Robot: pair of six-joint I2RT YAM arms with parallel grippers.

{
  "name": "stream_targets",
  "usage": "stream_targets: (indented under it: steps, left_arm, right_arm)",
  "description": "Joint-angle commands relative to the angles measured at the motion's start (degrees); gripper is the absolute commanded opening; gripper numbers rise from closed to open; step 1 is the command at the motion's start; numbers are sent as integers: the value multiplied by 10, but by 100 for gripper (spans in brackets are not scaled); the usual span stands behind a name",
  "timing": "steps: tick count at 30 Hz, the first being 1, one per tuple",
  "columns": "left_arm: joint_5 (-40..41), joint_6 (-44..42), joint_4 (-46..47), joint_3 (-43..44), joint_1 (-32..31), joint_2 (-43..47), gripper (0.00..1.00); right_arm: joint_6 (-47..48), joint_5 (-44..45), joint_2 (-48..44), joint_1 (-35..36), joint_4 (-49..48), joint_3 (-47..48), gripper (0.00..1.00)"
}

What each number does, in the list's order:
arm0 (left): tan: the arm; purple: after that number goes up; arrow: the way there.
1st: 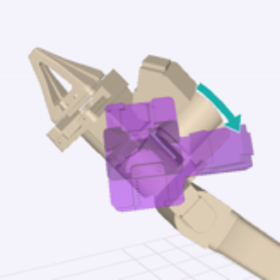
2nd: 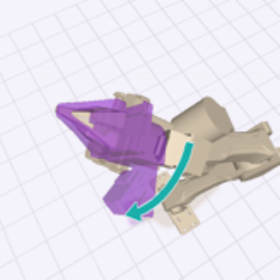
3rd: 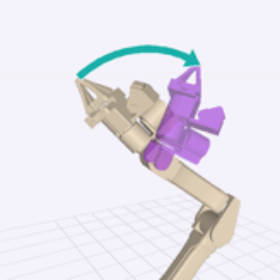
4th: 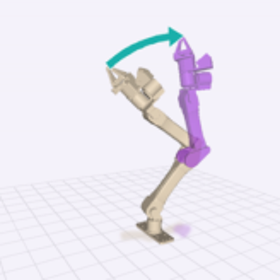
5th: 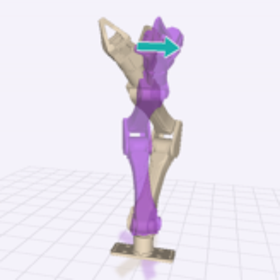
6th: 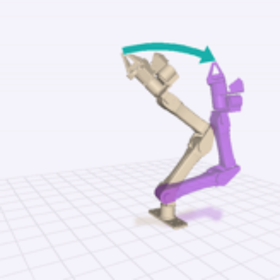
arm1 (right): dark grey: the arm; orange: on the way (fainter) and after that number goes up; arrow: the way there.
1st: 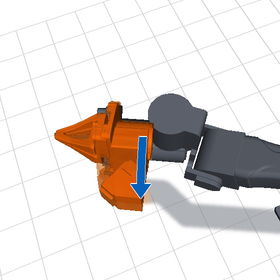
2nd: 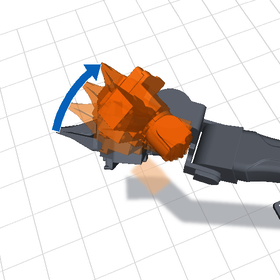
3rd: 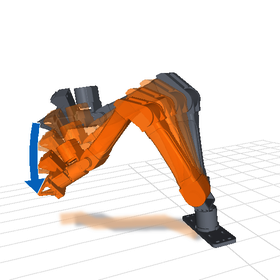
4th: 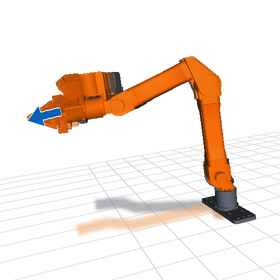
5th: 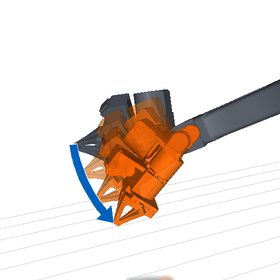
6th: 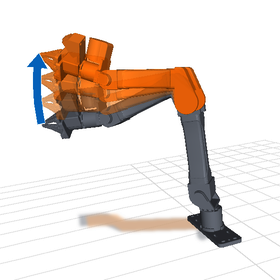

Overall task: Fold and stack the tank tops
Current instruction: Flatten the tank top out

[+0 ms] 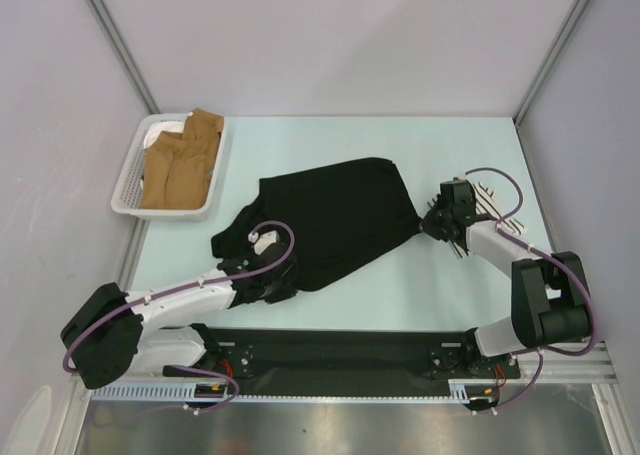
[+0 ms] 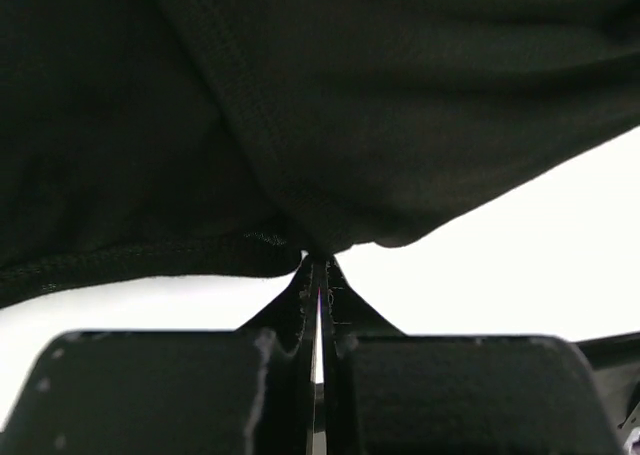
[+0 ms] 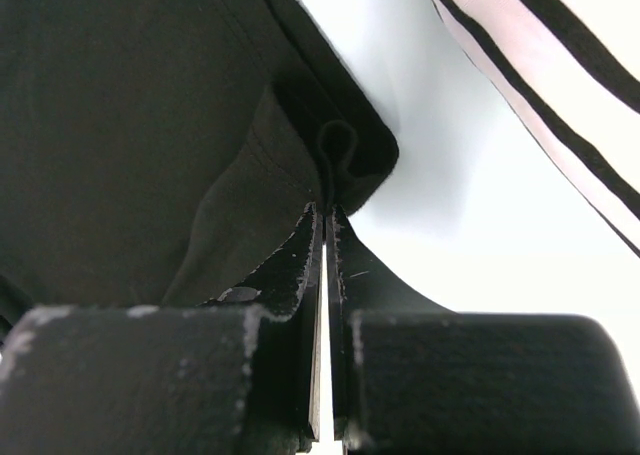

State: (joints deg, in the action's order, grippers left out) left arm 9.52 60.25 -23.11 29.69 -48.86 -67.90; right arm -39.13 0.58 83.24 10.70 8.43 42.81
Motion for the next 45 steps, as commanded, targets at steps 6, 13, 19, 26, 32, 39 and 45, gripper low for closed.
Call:
stream_targets:
  steps: [6,13,19,26,32,39,45]
  left_arm:
    - [29,-16,-80,77,17,99,0]
    - [-56,-94,-128,128,143,210,0]
    - [-83,-122,-149,148,185,216,0]
    - [-154,-82,-107,51,182,276,0]
    - [-158,-56,-112,-19,156,319,0]
    - [-143,-105,-109,69,181,254,0]
    - [-163,-138,-77,92,215,199,1]
  right_arm:
    - [-1,7,-86,0,19,9,0]
    - [7,5,-167,1,59,36,0]
    - [15,-1,-183,1,91,55,0]
    - [6,5,-237,0,166,24,0]
    - [9,-1,-278,3,181,-39,0]
    - [14,-51,-230,13,156,-18,0]
    - [13,-65,-157,19,120,-14,0]
